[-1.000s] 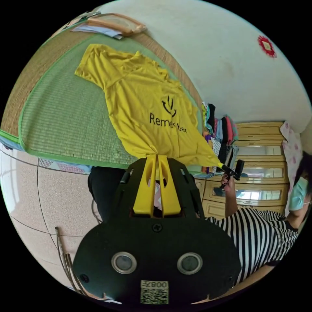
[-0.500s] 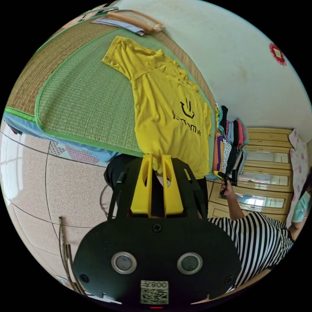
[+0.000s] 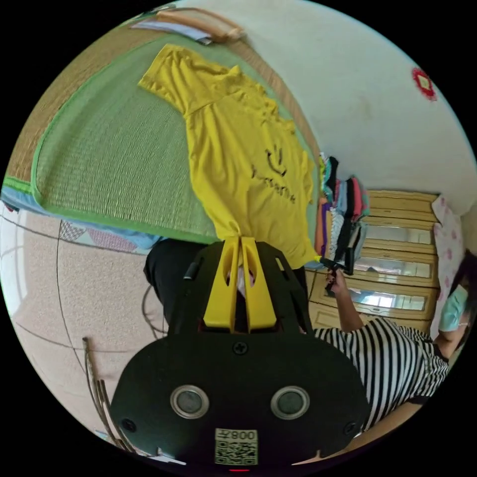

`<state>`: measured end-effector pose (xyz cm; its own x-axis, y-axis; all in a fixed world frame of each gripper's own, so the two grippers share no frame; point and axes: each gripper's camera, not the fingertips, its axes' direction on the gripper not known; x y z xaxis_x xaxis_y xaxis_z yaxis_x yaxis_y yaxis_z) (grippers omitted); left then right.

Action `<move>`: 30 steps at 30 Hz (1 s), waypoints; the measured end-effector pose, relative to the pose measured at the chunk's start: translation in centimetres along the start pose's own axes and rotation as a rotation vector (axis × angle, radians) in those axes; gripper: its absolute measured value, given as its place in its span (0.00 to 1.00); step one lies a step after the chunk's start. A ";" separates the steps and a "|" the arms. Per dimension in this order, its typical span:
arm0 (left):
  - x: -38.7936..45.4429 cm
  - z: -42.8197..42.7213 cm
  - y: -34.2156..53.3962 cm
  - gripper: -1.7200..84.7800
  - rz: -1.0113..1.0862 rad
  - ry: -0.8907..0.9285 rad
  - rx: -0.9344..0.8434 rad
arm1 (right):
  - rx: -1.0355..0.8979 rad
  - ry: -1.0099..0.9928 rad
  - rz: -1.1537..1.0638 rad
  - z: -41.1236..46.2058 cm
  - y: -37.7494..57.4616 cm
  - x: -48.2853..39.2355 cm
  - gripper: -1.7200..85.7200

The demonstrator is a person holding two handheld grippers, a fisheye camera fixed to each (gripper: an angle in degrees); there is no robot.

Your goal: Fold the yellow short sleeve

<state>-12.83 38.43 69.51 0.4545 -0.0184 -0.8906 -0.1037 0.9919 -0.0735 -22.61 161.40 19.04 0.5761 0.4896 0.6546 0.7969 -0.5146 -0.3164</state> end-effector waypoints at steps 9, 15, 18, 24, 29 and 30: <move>-1.0 -3.5 -7.2 0.08 -0.042 -0.091 0.171 | 0.020 0.048 0.071 -2.8 -8.5 4.3 0.07; -3.8 -2.4 -4.4 0.11 -0.074 -0.066 0.063 | 0.098 -0.051 0.178 -0.4 -5.3 9.6 0.10; -4.9 -1.9 -4.4 0.11 -0.099 -0.056 0.035 | 0.155 -0.105 0.238 0.0 -3.4 11.8 0.11; -3.6 0.0 -7.3 0.08 -0.031 -0.050 -0.080 | 0.194 -0.141 0.259 1.0 -1.4 13.2 0.10; -3.5 -1.6 -8.0 0.04 -0.062 -0.082 -0.078 | 0.177 -0.175 0.253 2.1 -2.5 14.3 0.06; -3.3 -2.5 -7.8 0.04 -0.056 -0.066 -0.070 | 0.179 -0.188 0.240 2.2 -3.0 14.2 0.04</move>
<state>-15.75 30.47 71.87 0.5185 -0.0634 -0.8527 -0.1369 0.9782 -0.1560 -16.38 171.48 27.77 0.7609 0.4995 0.4141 0.6445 -0.5075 -0.5719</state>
